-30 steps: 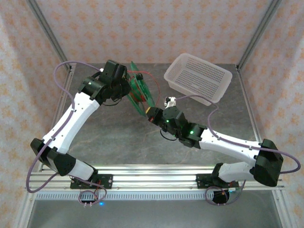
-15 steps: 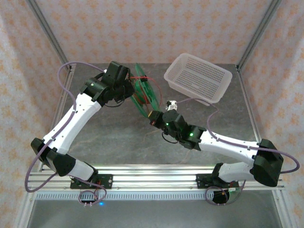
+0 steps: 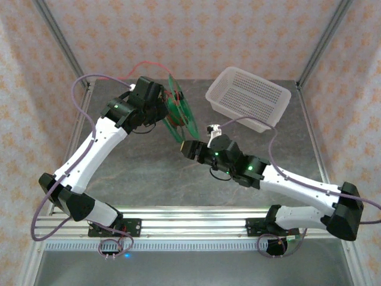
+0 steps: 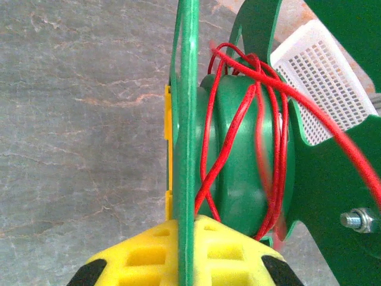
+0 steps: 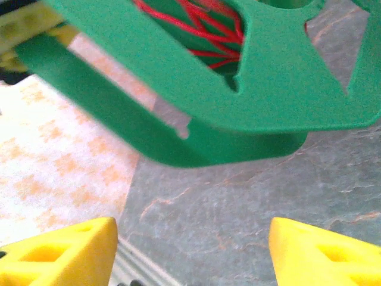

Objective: Wrap the cables

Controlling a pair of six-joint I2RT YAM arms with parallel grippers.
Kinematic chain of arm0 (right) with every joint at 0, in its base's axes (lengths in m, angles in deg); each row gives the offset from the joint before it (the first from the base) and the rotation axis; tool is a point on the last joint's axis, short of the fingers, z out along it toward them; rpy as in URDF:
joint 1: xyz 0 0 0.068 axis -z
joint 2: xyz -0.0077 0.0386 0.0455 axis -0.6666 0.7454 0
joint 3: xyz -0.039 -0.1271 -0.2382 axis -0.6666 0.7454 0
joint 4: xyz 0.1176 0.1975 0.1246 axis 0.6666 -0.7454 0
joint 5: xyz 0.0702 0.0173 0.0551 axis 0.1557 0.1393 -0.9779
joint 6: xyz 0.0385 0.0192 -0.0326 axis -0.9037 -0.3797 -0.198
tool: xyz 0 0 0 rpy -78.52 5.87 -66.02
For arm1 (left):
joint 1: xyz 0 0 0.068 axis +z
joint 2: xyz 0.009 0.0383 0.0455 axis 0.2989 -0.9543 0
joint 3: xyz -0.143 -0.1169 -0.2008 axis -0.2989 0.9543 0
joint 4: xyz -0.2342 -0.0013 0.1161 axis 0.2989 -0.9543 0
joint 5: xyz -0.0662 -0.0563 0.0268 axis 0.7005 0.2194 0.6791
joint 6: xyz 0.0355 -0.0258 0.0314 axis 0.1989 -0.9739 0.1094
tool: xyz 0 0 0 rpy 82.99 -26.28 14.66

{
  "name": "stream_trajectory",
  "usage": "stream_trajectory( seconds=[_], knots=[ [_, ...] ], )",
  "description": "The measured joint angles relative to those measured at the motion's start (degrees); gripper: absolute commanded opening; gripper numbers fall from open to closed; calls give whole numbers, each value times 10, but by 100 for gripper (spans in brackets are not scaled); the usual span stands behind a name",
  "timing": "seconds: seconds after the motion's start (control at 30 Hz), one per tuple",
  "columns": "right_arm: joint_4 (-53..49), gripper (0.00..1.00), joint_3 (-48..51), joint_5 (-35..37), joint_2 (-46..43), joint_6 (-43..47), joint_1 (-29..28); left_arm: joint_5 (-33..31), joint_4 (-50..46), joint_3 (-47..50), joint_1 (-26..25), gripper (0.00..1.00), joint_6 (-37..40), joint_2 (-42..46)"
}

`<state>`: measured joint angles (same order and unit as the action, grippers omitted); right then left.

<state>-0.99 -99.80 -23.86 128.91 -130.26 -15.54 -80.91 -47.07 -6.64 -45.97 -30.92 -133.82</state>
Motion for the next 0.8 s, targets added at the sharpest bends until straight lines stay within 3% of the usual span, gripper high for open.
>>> stream_trajectory(
  seconds=[0.1,0.3,0.6,0.8],
  knots=[
    [-22,82,-5,-24,-34,30,0,-12,-5,-7,0,0,11,-2],
    [-100,82,-61,-53,-83,70,22,-30,-5,-15,-6,0,39,-2],
    [-219,78,-264,-149,-17,61,229,-35,-1,-9,-47,0,146,-1],
    [-224,74,-233,-225,47,14,314,-22,15,92,-48,0,199,62]
  ],
)
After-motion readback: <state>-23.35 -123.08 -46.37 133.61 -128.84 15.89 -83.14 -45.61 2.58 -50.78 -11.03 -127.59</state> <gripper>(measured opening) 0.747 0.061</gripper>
